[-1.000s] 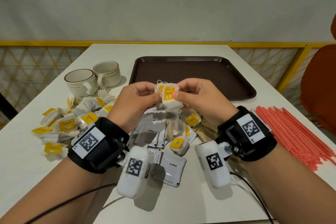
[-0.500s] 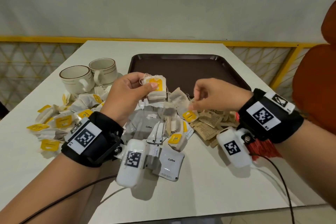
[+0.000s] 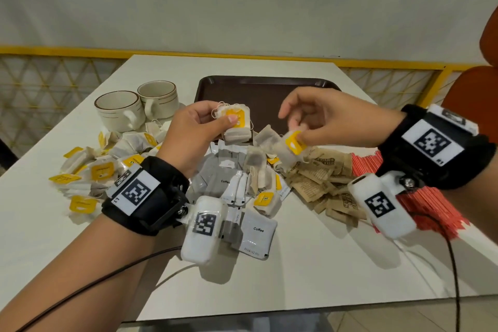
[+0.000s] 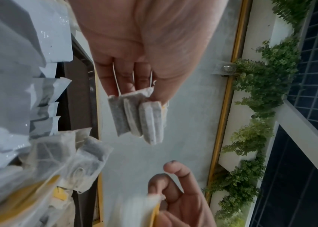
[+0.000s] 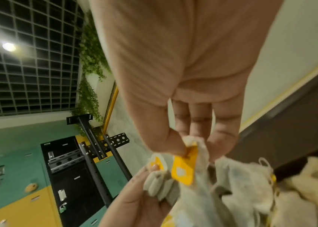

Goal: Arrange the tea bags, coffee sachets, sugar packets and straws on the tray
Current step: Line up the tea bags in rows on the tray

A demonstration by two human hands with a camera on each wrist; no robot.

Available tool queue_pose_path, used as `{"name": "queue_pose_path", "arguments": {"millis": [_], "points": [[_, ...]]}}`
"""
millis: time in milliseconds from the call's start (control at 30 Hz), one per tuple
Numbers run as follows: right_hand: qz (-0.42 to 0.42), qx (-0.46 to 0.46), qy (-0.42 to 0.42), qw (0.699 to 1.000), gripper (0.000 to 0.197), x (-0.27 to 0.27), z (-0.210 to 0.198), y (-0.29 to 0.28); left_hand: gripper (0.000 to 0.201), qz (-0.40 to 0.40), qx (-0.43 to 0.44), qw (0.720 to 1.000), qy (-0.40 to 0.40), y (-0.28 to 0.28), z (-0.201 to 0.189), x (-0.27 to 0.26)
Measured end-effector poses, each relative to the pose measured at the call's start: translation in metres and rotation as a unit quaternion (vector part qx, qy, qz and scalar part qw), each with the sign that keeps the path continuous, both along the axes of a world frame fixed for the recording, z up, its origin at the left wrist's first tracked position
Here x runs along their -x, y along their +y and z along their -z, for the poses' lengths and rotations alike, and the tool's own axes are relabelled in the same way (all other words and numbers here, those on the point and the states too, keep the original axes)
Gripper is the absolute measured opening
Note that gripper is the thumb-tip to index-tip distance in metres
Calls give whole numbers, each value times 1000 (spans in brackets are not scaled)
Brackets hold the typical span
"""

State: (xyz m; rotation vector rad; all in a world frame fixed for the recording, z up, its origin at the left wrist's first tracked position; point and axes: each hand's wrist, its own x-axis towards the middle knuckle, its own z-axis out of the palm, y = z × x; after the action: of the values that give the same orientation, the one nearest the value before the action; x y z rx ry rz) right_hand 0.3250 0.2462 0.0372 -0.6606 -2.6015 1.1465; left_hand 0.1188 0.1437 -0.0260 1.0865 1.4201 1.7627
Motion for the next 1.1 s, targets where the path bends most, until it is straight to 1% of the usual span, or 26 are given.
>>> {"name": "queue_pose_path", "arguments": {"millis": [67, 133, 200, 300, 433, 600, 733, 800, 867, 900, 967, 1033, 1100], "points": [[-62, 56, -51, 995, 38, 1, 1, -8, 12, 3, 0, 1000, 1, 0, 0, -1], [-115, 57, -120, 984, 33, 6, 8, -16, 12, 7, 1, 1000, 3, 0, 0, -2], [-132, 26, -162, 978, 26, 14, 17, -21, 12, 9, 1, 1000, 7, 0, 1, -1], [-143, -49, -193, 970, 25, 27, 28, -25, 13, 8, 4, 1000, 7, 1, 2, -1], [-181, -133, -241, 944, 35, 40, 33, -30, 12, 15, 9, 1000, 21, 1, 4, -1], [-208, -191, -279, 918, 48, 51, 38, -32, 12, 26, 4, 999, 20, 1, 5, -3], [-223, -203, -293, 907, 52, 56, 41, -33, 10, 30, 10, 999, 33, 1, 5, -2], [-226, -211, -293, 905, 41, 57, 42, -32, 10, 30, 14, 999, 37, 2, 6, -2], [-226, -227, -277, 906, 22, 55, 43, -31, 12, 29, 13, 999, 33, 2, 6, -2], [-222, -229, -266, 910, 16, 53, 42, -30, 13, 27, 13, 999, 33, 2, 6, -1], [-205, -221, -245, 922, 9, 45, 40, -28, 13, 24, 13, 999, 36, 2, 5, 0], [-186, -205, -225, 934, 7, 34, 34, -25, 12, 24, 8, 999, 32, 2, 5, -1], [-162, -179, -180, 954, 7, 23, 24, -23, 11, 25, 5, 999, 28, 2, 5, -1]]}}
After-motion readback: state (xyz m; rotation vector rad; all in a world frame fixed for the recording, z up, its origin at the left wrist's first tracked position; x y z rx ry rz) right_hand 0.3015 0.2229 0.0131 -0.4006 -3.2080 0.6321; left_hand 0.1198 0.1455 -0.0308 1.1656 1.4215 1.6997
